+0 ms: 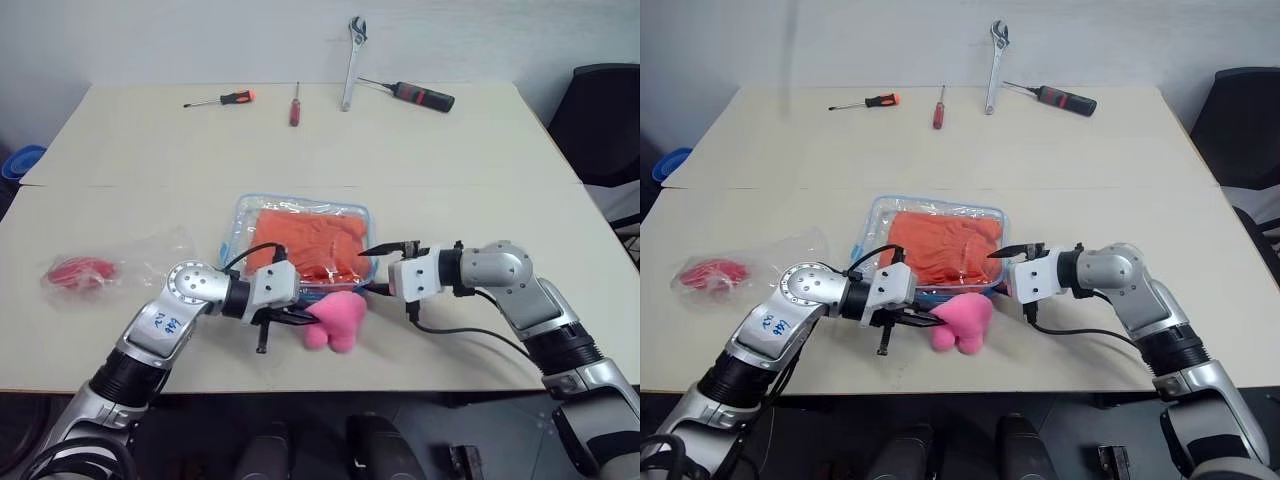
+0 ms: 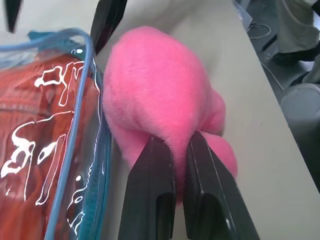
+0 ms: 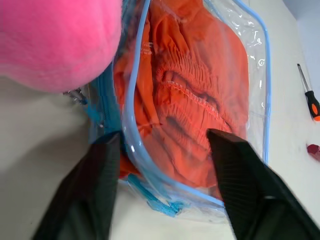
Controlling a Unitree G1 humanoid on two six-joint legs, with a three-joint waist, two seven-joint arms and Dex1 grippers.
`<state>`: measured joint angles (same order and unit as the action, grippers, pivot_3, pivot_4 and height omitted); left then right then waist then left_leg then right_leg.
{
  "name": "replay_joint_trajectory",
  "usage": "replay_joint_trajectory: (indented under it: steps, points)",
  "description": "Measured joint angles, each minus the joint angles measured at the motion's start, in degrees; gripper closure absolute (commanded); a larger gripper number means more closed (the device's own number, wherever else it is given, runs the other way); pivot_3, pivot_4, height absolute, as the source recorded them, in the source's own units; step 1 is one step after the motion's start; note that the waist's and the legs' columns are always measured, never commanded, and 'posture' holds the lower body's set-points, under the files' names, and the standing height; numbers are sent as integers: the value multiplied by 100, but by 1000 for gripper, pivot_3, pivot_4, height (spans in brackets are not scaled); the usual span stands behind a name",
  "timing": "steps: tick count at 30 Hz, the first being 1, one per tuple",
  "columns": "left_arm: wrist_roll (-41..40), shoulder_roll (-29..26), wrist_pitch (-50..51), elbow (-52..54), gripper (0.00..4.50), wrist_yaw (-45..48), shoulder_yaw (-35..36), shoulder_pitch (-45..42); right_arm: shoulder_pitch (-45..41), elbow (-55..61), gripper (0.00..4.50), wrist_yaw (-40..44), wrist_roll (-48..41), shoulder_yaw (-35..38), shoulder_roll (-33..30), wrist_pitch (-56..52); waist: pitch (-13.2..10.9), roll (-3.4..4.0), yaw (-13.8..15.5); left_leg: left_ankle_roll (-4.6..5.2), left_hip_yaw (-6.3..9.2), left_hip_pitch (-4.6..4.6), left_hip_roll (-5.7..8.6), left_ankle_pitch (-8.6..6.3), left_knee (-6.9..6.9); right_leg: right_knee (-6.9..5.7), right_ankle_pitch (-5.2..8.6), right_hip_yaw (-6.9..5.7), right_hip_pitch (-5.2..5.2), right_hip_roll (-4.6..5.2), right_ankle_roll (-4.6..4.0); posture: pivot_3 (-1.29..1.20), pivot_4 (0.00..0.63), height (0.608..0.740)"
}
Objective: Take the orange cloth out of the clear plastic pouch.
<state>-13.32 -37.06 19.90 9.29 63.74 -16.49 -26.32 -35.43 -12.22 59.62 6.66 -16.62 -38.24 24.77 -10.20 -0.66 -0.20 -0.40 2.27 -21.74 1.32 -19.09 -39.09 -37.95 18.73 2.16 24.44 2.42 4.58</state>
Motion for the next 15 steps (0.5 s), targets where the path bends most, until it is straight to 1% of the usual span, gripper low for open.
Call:
replay_joint_trajectory:
  steps: [4, 5, 6, 11, 15]
  points:
    - [0, -11, 142, 153, 4500, -81, 39, 66, -7, -183, 4050, 95, 0, -27, 2, 54, 0, 0, -4, 0, 0, 0, 0, 0, 0, 0, 0, 1, 0, 0, 0, 0, 150, 740]
    - [0, -13, 212, 175, 4500, -131, 67, 100, -8, -188, 4348, 104, -2, -34, 2, 82, 0, 0, -4, 0, 0, 0, 0, 0, 0, 0, 0, 1, 0, 0, 0, 0, 150, 740]
    - [0, -19, 265, 198, 4500, -178, 89, 136, -8, -189, 4472, 113, -4, -34, 2, 118, 0, 0, -4, 0, 0, 0, 0, 0, 1, 0, 0, 0, 0, -1, 0, 0, 150, 740]
    - [-35, -179, 473, 442, 4500, -336, 358, 363, -18, -221, 4472, 162, -11, -34, -4, 269, 0, 0, -8, 0, 1, 0, -1, 0, 2, 0, 0, 0, 1, -1, 0, 0, 150, 740]
    - [-291, -643, 681, 658, 4500, -408, 1048, 872, -23, -301, 4472, 348, -190, -30, -215, 399, 0, 0, -12, 0, 2, 0, -2, 0, 6, 3, 1, 1, 2, 0, -1, 0, 150, 740]
